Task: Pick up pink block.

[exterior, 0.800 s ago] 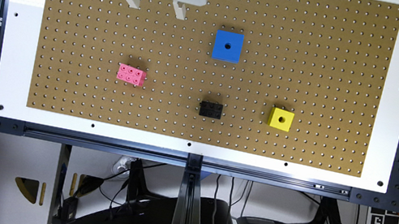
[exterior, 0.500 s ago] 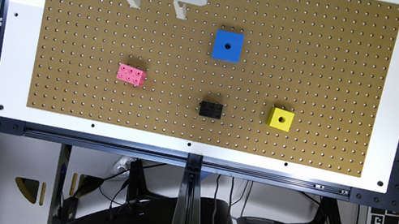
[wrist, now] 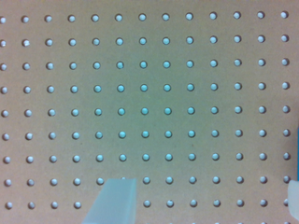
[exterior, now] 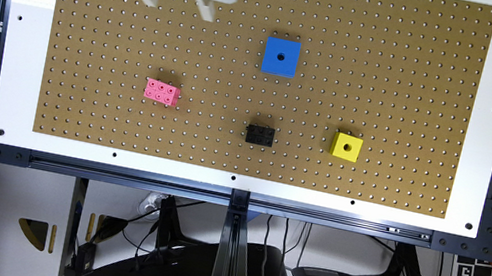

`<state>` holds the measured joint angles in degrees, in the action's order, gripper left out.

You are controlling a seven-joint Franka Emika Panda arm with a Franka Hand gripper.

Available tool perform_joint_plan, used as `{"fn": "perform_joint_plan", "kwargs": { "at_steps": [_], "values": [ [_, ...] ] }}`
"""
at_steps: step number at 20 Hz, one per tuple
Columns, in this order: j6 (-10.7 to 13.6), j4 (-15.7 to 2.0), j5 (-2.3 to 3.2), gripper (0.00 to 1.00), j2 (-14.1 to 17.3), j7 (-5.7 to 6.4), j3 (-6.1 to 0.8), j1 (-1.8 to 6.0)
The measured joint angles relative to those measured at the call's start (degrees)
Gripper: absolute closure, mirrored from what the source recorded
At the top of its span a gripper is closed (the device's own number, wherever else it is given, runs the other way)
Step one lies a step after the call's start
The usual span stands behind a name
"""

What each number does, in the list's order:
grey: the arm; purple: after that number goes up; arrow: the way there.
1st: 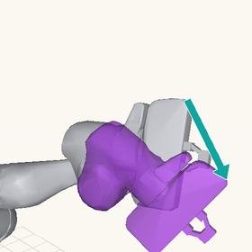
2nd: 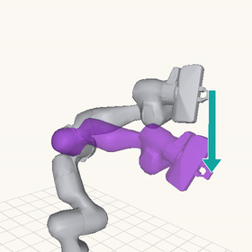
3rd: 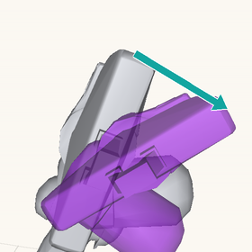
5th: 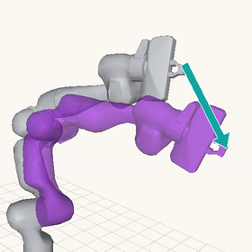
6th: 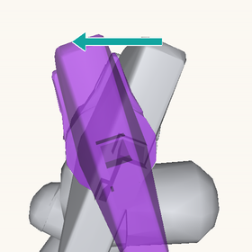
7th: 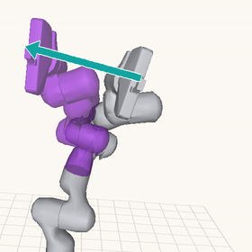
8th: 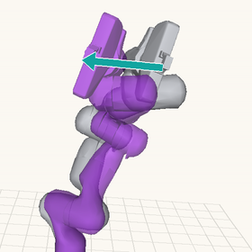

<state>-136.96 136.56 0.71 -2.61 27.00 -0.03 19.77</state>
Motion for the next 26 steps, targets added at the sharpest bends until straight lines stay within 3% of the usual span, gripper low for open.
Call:
{"fn": "perform_joint_plan", "kwargs": {
  "at_steps": [1,6,10,19,24,26],
  "values": [
    [0.00,-1.81,0.00,0.00,1.66,-0.48,0.00,0.48],
    [0.09,-9.01,0.00,0.00,8.47,-0.90,0.00,1.00],
    [0.22,-12.69,0.01,0.00,11.75,-1.43,0.00,1.75],
    [0.28,-14.10,0.00,0.00,12.44,-1.60,-0.14,1.77],
    [0.30,-16.82,-0.12,0.00,14.52,-1.02,-2.10,1.71],
    [0.32,-17.77,-0.12,0.00,15.44,-1.02,-2.34,1.71]
  ]
}}
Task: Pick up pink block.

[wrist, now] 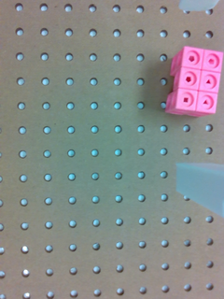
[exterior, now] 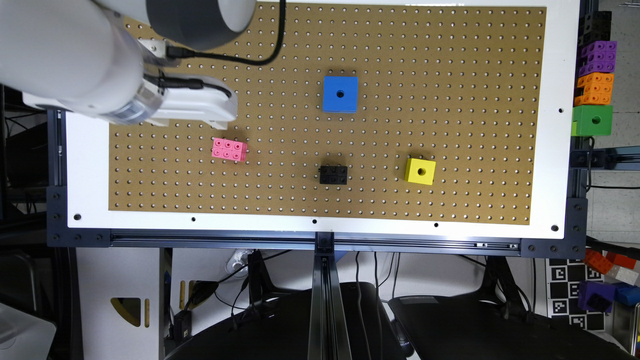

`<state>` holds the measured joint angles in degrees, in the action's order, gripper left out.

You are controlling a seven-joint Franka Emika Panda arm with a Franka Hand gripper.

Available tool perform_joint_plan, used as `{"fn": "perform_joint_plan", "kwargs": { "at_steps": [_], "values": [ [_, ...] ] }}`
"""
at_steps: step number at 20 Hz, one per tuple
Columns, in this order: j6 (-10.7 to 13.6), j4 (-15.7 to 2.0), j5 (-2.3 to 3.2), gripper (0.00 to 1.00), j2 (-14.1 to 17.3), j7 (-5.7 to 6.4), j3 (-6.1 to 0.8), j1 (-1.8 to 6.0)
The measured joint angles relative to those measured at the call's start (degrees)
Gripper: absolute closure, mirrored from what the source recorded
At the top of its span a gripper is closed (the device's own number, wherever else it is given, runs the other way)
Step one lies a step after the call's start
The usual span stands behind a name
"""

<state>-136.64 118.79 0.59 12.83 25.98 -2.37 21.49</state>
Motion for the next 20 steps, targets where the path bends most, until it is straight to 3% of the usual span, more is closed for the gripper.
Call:
{"fn": "perform_joint_plan", "kwargs": {
  "at_steps": [4,8,12,14,17,20],
  "values": [
    [-0.27,-0.62,0.00,0.00,1.76,0.00,-0.10,0.00],
    [-2.59,-0.91,0.00,0.00,5.34,0.00,-0.12,0.01],
    [-2.81,-1.82,0.00,0.00,6.96,0.00,-0.25,-0.01],
    [-4.41,-2.09,0.00,0.00,9.09,0.00,-0.41,-0.01],
    [-5.53,-3.66,-0.01,0.00,11.52,0.33,-1.07,-0.17],
    [-5.51,-5.21,-0.01,0.00,12.93,0.46,-1.23,-0.39]
  ]
}}
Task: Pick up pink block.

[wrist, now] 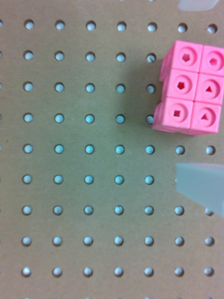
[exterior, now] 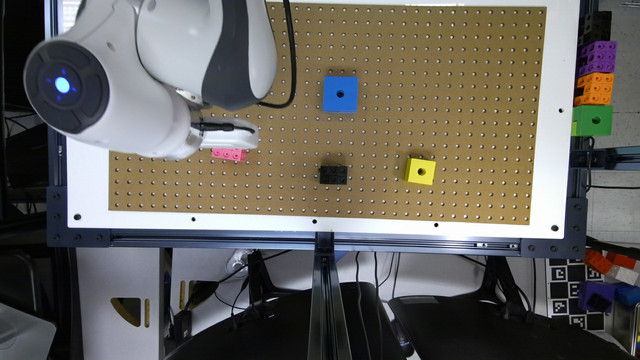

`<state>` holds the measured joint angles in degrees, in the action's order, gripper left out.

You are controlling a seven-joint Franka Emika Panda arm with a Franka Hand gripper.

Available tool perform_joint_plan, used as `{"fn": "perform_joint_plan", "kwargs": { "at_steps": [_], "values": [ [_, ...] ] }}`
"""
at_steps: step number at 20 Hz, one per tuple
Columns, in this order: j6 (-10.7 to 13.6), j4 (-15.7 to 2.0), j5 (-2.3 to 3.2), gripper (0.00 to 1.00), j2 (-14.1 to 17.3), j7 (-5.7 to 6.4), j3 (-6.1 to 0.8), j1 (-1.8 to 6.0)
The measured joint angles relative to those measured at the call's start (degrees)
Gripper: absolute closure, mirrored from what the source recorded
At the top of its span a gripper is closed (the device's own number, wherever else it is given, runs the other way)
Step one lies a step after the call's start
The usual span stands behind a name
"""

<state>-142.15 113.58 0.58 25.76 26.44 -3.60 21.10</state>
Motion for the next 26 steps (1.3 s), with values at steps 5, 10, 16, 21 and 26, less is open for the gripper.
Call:
{"fn": "perform_joint_plan", "kwargs": {
  "at_steps": [5,10,16,21,26],
  "values": [
    [-0.21,-1.27,0.00,0.00,2.16,0.01,-0.02,-0.06],
    [-2.08,-1.41,0.00,0.00,4.62,0.01,-0.02,-0.06],
    [-2.86,-1.74,0.00,0.00,5.62,0.01,-0.02,-0.06],
    [-4.02,-1.80,0.00,0.00,7.11,0.01,-0.02,-0.11],
    [-4.21,-1.93,0.00,1.00,7.36,0.04,-0.06,-0.28]
  ]
}}
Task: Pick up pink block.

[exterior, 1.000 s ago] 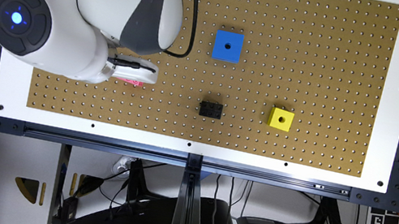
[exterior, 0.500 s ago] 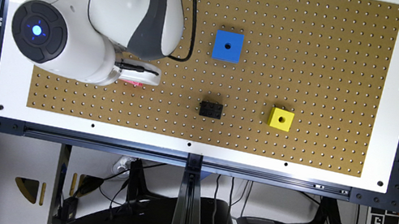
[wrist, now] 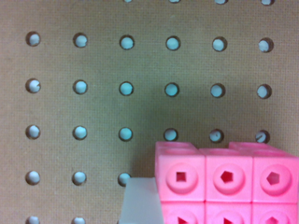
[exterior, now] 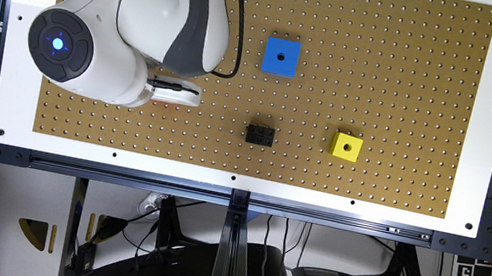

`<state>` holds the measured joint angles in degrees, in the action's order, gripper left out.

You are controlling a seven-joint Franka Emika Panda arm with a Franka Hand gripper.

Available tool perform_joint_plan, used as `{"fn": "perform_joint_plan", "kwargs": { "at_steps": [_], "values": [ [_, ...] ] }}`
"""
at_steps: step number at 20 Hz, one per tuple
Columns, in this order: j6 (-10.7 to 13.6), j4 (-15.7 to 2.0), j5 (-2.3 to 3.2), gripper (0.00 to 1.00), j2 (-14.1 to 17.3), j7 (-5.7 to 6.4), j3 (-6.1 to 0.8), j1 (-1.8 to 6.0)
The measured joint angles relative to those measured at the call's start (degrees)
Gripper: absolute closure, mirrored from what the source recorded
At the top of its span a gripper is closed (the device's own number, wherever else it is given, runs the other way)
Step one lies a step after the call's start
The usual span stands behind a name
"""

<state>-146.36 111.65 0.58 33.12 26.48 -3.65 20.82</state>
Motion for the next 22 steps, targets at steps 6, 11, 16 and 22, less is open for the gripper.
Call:
{"fn": "perform_joint_plan", "kwargs": {
  "at_steps": [6,11,16,22],
  "values": [
    [0.05,0.01,0.00,1.00,0.00,0.00,0.00,0.02],
    [0.10,0.01,0.00,1.00,-0.04,0.00,0.00,0.03],
    [0.61,0.02,0.00,1.00,-0.77,0.00,0.01,0.14],
    [4.57,0.02,0.00,1.00,-4.85,0.00,0.01,0.15]
  ]
}}
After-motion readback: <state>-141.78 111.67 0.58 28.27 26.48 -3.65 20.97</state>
